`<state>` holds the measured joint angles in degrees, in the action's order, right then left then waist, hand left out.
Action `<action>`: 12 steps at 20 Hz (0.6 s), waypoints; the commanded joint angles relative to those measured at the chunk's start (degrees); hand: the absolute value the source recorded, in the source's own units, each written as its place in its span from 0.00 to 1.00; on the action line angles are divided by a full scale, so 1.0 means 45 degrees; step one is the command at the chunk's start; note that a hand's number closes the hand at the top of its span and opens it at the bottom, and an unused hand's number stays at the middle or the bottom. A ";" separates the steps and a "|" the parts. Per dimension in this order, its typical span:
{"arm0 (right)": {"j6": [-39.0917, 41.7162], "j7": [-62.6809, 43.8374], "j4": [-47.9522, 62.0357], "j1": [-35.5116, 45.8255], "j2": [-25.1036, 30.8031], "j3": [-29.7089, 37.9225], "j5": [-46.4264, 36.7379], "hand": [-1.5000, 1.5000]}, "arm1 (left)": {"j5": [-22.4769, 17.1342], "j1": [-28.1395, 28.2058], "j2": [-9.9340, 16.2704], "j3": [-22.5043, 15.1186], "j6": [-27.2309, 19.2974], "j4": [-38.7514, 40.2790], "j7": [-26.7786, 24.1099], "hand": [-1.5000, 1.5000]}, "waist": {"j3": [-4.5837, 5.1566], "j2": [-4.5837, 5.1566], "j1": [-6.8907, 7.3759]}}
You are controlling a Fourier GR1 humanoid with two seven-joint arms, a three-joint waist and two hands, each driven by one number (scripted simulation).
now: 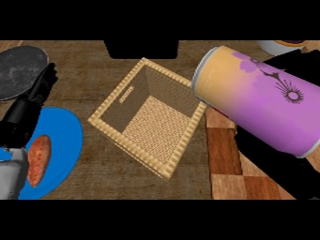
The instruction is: Pick the can from the cutting board and place it in the basket
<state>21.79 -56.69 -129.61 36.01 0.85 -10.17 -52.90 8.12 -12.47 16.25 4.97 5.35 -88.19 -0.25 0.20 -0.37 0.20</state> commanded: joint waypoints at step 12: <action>-0.1163 -0.4297 0.6706 0.5729 -0.0184 -0.0431 0.2669 1.00 | -0.0276 -0.0201 0.0007 0.0158 0.0427 0.0365 -0.0285 0.50 | -0.0015 0.0071 0.0208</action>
<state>16.09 -65.02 -106.27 56.86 0.42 -12.34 -44.39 7.60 -12.63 16.21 5.34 6.48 -87.56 -1.17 0.14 -0.13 1.20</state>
